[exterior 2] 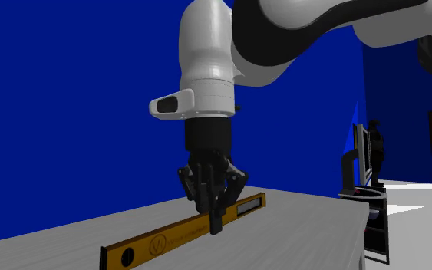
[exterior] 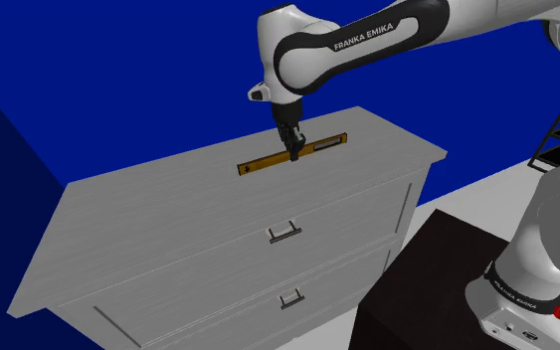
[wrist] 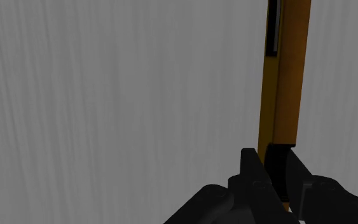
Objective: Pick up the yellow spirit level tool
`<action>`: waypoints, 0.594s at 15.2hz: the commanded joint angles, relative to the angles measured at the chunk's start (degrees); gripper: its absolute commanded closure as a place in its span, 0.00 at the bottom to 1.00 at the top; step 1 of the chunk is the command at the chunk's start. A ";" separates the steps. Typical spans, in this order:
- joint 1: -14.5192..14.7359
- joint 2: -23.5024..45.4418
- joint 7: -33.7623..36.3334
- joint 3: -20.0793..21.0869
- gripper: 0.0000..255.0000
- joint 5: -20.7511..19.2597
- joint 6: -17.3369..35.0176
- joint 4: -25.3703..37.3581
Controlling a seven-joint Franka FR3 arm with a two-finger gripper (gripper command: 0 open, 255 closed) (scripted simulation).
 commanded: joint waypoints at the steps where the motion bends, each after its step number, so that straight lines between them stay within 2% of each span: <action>1: -0.17 0.47 0.05 -0.23 1.00 -0.17 0.32 -0.26; 9: -0.19 -0.07 -0.26 -0.17 1.00 -0.04 -4.86 4.38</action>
